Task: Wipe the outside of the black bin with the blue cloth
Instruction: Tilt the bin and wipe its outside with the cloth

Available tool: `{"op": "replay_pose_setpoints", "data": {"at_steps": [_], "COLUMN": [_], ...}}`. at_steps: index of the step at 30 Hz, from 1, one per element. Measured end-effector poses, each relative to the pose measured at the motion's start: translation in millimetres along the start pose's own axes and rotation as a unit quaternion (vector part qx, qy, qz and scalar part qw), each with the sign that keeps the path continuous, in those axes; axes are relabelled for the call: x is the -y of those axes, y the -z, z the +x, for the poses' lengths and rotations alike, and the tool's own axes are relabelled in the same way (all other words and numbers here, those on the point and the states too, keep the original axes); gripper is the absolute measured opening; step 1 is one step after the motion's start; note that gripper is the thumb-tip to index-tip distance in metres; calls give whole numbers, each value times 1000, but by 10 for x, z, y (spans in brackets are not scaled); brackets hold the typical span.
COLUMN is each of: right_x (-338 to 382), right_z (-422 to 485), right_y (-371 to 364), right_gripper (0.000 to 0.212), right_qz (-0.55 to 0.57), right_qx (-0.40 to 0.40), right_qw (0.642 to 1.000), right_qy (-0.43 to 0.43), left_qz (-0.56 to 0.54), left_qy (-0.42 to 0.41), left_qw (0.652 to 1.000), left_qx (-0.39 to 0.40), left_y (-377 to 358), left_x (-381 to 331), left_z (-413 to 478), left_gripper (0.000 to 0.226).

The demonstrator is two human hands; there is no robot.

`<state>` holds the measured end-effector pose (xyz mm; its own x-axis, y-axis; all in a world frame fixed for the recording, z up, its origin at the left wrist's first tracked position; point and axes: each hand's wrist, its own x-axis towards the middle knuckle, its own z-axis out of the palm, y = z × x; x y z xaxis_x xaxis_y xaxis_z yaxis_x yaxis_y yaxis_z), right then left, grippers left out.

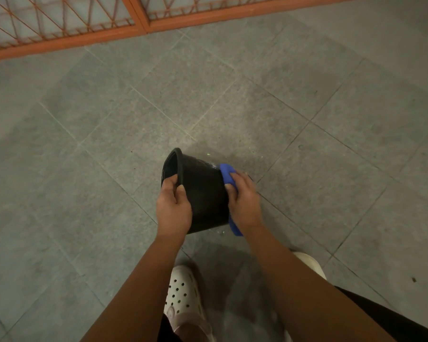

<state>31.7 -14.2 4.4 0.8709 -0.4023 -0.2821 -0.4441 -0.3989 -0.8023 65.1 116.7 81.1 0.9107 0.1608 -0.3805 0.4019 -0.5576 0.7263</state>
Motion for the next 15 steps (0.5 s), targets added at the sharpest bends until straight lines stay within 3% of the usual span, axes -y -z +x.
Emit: {"op": "replay_pose_setpoints", "data": {"at_steps": [4,7,11,15], "right_x": [-18,39,-36,-168], "right_z": [-105,-172,-14,85], "right_y": [-52,-114,-39,59], "right_gripper": [35,31,37,43], "right_qz": [-13,16,-32,-50], "right_qx": [-60,-86,-16,34], "right_qw": [996,996,997,996], "right_qy": [-62,-7,71,-72], "left_qz": [10,31,30,33], "left_qy": [-25,-44,-39,-41], "left_qw": [1000,999,999,999], "left_qx": [-2,-5,-12,-14], "left_y": [-12,-6,-15,-51], "left_x": [-17,-20,-13,-48], "left_z": [-2,-7,-38,-103], "left_gripper": [29,30,31,32]}}
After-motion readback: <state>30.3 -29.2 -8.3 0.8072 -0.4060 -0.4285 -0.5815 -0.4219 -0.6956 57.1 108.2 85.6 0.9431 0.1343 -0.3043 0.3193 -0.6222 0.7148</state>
